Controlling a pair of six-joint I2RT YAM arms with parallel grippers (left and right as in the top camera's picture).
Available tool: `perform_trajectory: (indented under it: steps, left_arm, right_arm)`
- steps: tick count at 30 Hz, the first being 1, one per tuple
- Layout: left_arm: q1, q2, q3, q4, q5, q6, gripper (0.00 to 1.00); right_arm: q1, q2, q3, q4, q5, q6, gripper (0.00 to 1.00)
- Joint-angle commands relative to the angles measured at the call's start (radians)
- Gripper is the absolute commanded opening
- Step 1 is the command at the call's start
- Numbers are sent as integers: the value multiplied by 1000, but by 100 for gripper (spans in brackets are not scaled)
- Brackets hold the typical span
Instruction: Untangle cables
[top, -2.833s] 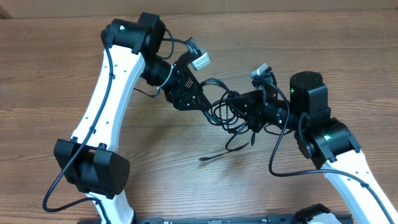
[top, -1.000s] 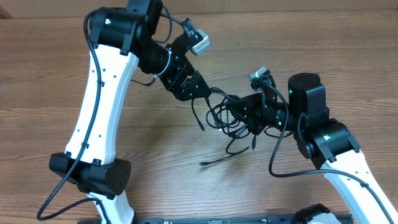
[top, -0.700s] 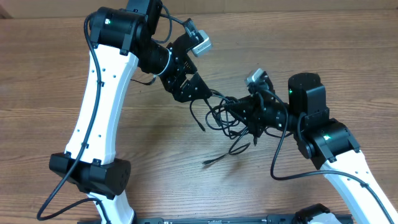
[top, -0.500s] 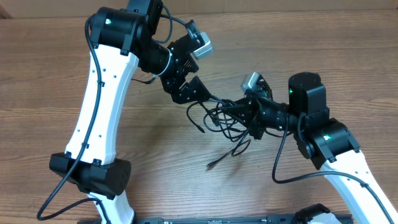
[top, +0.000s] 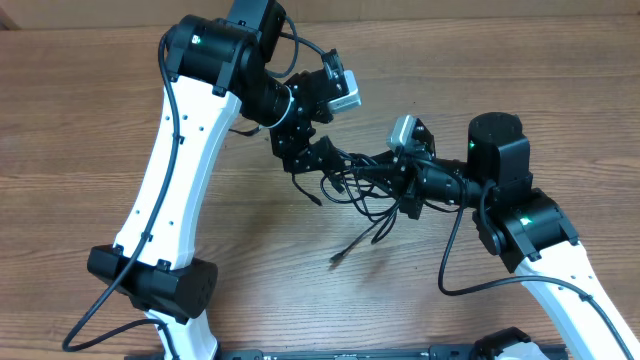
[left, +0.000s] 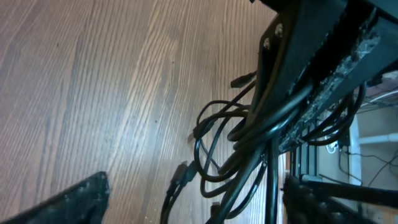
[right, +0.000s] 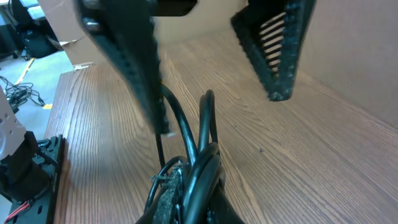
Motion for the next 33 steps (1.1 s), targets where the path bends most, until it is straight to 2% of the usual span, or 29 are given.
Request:
perform_trajectory:
  steps: [1, 2, 6, 7, 9, 11, 24, 25, 26, 27, 33]
  left_arm:
    - [-7, -34, 25, -2, 5, 23, 39]
    - [-7, -34, 24, -2, 13, 23, 38]
    - [-7, -34, 16, -2, 16, 23, 42]
    - [-7, -34, 12, -2, 16, 23, 39]
    - [-7, -34, 9, -2, 16, 23, 16]
    - [-7, -34, 9, -2, 16, 23, 4]
    - [-7, -34, 8, -2, 27, 23, 5]
    - [-7, -34, 8, -2, 27, 15, 33]
    - [-7, -34, 8, -2, 27, 1, 88]
    - [-7, -34, 8, -2, 27, -9, 100]
    - [-7, -34, 8, -2, 26, -19, 100]
  right_arm:
    - [-3, -2, 0, 16, -20, -7, 4]
    - [-3, -2, 0, 17, -20, -7, 4]
    - [-3, -2, 0, 19, -32, -7, 4]
    - [-3, -2, 0, 23, -35, -7, 4]
    - [-3, -2, 0, 25, -35, -7, 4]
    - [-3, -2, 0, 27, -35, -7, 4]
    - [-3, -2, 0, 31, -35, 0, 4]
    - [-3, -2, 0, 31, -35, 0, 4]
    - [-3, -2, 0, 30, -35, 0, 4]
    - [-3, -2, 0, 30, -35, 0, 4]
    - [-3, -2, 0, 27, -61, 0, 4]
